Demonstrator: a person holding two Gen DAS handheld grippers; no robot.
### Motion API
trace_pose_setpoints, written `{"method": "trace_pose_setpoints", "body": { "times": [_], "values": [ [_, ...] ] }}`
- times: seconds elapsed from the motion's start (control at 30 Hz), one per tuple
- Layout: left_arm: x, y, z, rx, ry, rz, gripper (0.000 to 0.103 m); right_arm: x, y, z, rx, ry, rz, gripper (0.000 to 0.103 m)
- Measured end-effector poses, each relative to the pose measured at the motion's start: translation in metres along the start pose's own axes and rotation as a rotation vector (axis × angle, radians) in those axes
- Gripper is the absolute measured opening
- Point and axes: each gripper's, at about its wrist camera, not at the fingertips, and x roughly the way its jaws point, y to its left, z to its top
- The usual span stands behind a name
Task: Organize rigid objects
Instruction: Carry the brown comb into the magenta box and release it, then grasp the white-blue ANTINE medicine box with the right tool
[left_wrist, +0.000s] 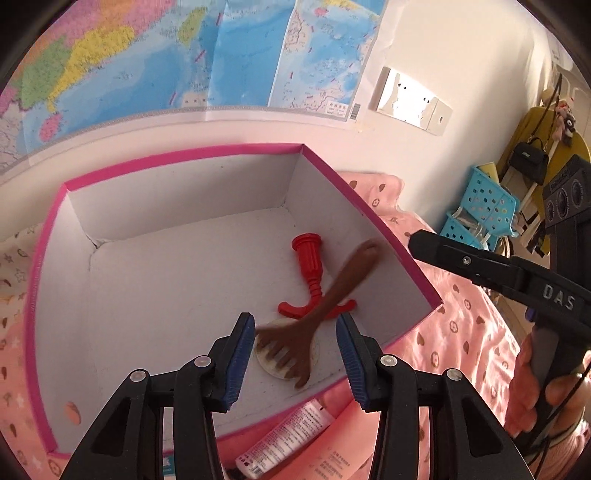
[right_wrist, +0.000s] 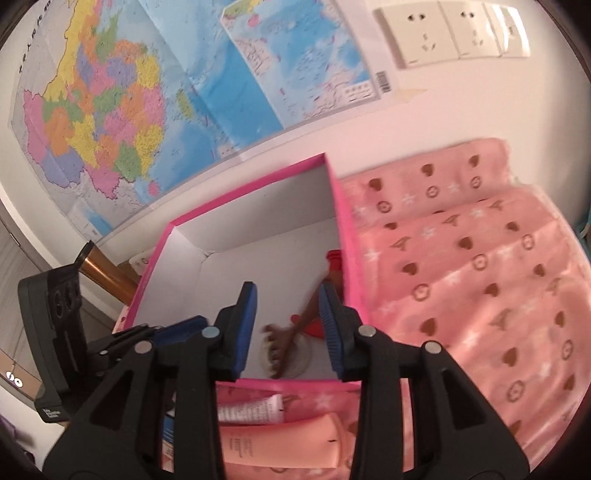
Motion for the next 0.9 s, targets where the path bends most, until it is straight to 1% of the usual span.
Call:
{"method": "trace_pose_setpoints", "body": {
  "times": [0.17, 0.27, 0.37, 0.43, 0.47, 0.57, 0.67, 0.77, 0.9],
  "values": [
    [-0.021, -0.006, -0.012, 0.030, -0.047, 0.026, 0.046, -0.009, -0.001, -0.005, -0.023, -0.003, 0.001, 0.038],
    [-0.036, -0.006, -0.022, 0.043, -0.072, 0.021, 0.047, -0.012, -0.005, -0.008, -0.017, 0.005, 0.019, 0.038],
    [-0.051, -0.005, -0.030, 0.052, -0.102, 0.032, 0.048, -0.017, -0.002, -0.014, -0.035, -0.004, 0.029, 0.038],
    [-0.062, -0.001, -0.038, 0.041, -0.117, 0.041, 0.056, -0.021, 0.001, -0.020, -0.066, -0.001, 0.042, 0.038],
    [-0.067, 0.003, -0.042, 0.032, -0.126, 0.049, 0.057, -0.022, 0.003, -0.024, -0.075, 0.004, 0.050, 0.038],
    [-0.080, 0.016, -0.054, 0.004, -0.135, 0.080, 0.057, -0.025, 0.010, -0.038, -0.125, 0.027, 0.084, 0.038],
    [-0.085, 0.031, -0.067, -0.033, -0.125, 0.117, 0.057, -0.023, 0.017, -0.055, -0.167, 0.069, 0.123, 0.038],
    [-0.088, 0.043, -0.081, -0.065, -0.105, 0.141, 0.057, -0.020, 0.018, -0.069, -0.178, 0.105, 0.145, 0.038],
    [-0.091, 0.049, -0.098, -0.084, -0.090, 0.158, 0.057, -0.012, 0.012, -0.085, -0.152, 0.154, 0.155, 0.038]
  ]
}}
